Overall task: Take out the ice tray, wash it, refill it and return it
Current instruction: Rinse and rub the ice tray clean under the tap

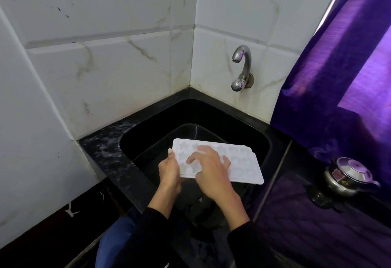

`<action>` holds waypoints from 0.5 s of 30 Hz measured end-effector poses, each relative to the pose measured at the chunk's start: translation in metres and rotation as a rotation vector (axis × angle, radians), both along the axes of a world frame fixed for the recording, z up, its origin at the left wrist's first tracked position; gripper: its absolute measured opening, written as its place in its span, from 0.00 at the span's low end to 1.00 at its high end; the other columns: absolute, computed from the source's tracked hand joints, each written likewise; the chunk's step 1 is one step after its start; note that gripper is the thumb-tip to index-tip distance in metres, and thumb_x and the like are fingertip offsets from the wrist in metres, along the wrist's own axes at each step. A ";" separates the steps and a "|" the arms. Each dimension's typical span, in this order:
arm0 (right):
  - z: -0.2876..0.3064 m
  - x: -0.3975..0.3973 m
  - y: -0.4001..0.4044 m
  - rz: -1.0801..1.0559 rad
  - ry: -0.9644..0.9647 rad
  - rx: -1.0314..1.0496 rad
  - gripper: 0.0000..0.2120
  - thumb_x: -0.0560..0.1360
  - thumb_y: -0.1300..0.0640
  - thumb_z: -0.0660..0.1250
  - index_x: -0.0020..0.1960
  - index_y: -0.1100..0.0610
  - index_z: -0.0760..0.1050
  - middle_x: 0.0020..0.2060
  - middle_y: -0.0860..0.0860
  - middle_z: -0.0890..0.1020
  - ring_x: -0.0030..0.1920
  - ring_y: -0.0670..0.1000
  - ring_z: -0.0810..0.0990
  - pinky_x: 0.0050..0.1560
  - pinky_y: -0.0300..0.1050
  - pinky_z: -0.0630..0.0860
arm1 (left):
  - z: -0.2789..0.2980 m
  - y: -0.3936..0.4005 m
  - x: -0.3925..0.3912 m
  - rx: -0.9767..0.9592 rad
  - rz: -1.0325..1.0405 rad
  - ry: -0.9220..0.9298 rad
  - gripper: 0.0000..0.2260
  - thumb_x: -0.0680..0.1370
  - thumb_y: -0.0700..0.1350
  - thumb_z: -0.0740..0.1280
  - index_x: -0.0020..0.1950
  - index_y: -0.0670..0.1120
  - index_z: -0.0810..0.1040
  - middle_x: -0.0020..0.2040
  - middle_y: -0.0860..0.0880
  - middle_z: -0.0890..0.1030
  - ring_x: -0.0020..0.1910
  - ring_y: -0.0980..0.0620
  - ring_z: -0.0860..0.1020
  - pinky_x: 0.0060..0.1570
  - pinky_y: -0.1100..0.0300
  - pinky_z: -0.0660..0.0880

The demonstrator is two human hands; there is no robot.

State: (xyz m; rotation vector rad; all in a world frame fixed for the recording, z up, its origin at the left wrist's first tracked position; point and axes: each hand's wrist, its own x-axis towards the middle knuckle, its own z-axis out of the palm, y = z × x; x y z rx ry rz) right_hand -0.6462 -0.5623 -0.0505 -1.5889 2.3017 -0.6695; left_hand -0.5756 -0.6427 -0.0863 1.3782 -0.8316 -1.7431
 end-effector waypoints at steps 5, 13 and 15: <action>-0.003 -0.046 0.004 -0.480 -0.002 -0.288 0.19 0.74 0.65 0.61 0.63 0.51 0.73 0.64 0.48 0.74 0.66 0.51 0.71 0.70 0.55 0.59 | -0.003 -0.005 0.005 0.045 -0.009 0.033 0.16 0.82 0.54 0.55 0.44 0.45 0.74 0.44 0.45 0.81 0.43 0.44 0.81 0.50 0.45 0.78; -0.029 -0.101 0.025 -0.754 -0.788 -0.050 0.22 0.77 0.42 0.63 0.62 0.57 0.73 0.56 0.54 0.81 0.55 0.56 0.80 0.50 0.50 0.78 | -0.006 -0.010 0.010 0.079 -0.040 0.081 0.15 0.82 0.54 0.55 0.48 0.46 0.75 0.46 0.44 0.81 0.44 0.44 0.81 0.47 0.44 0.78; -0.031 -0.102 0.026 -0.742 -0.987 -0.121 0.15 0.77 0.47 0.65 0.56 0.57 0.77 0.51 0.54 0.83 0.50 0.54 0.82 0.41 0.49 0.81 | -0.009 -0.013 0.010 0.084 -0.065 0.070 0.16 0.82 0.54 0.55 0.51 0.45 0.75 0.47 0.43 0.81 0.45 0.43 0.81 0.42 0.45 0.78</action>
